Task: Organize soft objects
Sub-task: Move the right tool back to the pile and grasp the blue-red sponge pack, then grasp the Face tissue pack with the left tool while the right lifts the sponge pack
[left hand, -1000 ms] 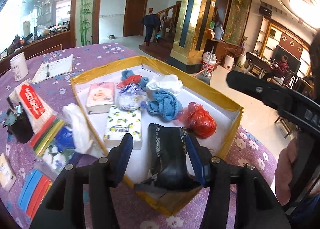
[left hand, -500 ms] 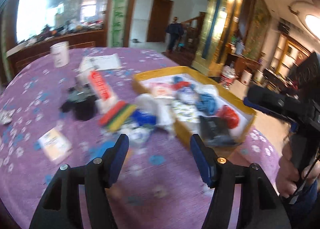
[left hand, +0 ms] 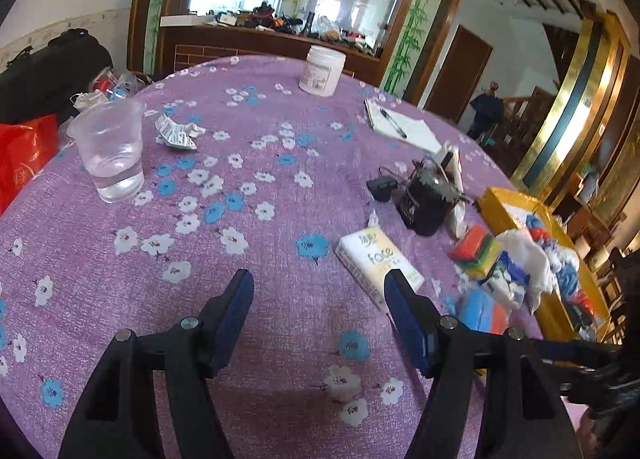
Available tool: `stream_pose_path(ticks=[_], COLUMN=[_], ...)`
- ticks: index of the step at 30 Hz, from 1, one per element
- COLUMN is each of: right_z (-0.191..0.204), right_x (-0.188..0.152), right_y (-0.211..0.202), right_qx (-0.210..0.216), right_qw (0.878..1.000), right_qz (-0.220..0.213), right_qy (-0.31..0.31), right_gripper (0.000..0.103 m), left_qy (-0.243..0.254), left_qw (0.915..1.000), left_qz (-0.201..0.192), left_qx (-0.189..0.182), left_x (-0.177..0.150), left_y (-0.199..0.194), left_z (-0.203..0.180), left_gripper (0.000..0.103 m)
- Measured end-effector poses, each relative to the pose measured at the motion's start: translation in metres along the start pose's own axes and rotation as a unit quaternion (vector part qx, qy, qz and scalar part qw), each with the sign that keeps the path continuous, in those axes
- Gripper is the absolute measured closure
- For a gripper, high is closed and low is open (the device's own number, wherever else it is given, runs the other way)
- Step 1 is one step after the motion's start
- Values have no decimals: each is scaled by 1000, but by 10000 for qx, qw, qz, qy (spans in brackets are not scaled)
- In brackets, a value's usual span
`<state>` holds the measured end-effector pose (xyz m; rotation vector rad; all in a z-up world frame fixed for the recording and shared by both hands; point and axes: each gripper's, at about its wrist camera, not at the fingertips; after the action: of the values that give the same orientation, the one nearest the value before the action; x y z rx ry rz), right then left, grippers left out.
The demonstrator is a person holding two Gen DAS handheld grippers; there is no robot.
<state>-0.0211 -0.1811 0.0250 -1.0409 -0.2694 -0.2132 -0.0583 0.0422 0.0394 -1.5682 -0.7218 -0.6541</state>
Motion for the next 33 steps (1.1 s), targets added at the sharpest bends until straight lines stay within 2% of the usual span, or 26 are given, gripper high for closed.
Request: stream_pose_path(ticks=[2, 6, 9, 12, 13, 15, 17, 21, 26, 29, 33], right_z=[-3, -1, 21, 46, 52, 57, 56, 45, 55, 60, 72], right_x=[7, 25, 42, 43, 40, 33, 29, 36, 58, 62, 47], right_y=[9, 25, 39, 55, 58, 61, 58, 47, 48, 68, 64], right_qx=[28, -229, -546, -1006, -1093, -1242, -1410, -1057, -1218, -1282, -535], right_qw=[9997, 9988, 9984, 9932, 9913, 9873, 9824, 9884, 9834, 9816, 9859], right_qz=[137, 174, 169, 242, 228, 126, -60, -102, -465, -322, -176], right_qy=[181, 388, 39, -527, -702, -985, -1225, -1085, -1260, -1381, -1577], right_gripper=[12, 12, 12, 13, 16, 45, 53, 56, 56, 56, 56], left_qy=[-12, -151, -322, -451, -497, -573, -607, -612, -612, -608, -587], left_qw=[10000, 9995, 9989, 9983, 9980, 9976, 9973, 9972, 9973, 9974, 9977], left_qz=[-50, -214, -306, -307, -296, -281, -273, -242, -242, -236, -214], left_qx=[-78, -155, -171, -215, -249, -282, -311, -358, -320, -295, -280], left_x=[0, 0, 0, 0, 0, 0, -1, 0, -1, -1, 0], left_y=[0, -4, -7, -6, -5, -4, -4, -2, -2, -3, -2], left_z=[1, 4, 10, 15, 17, 20, 20, 20, 20, 20, 19], left_gripper=[36, 36, 36, 36, 36, 36, 36, 36, 36, 36, 33])
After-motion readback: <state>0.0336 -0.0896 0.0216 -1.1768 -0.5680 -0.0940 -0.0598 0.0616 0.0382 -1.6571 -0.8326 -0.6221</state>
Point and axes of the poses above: each gripper's, at about its wrist camera, not at the fingertips, and y roughly the way its jaws point, z to its left, x to its top, and after that the axes turned 12 degrees about y, right-handed
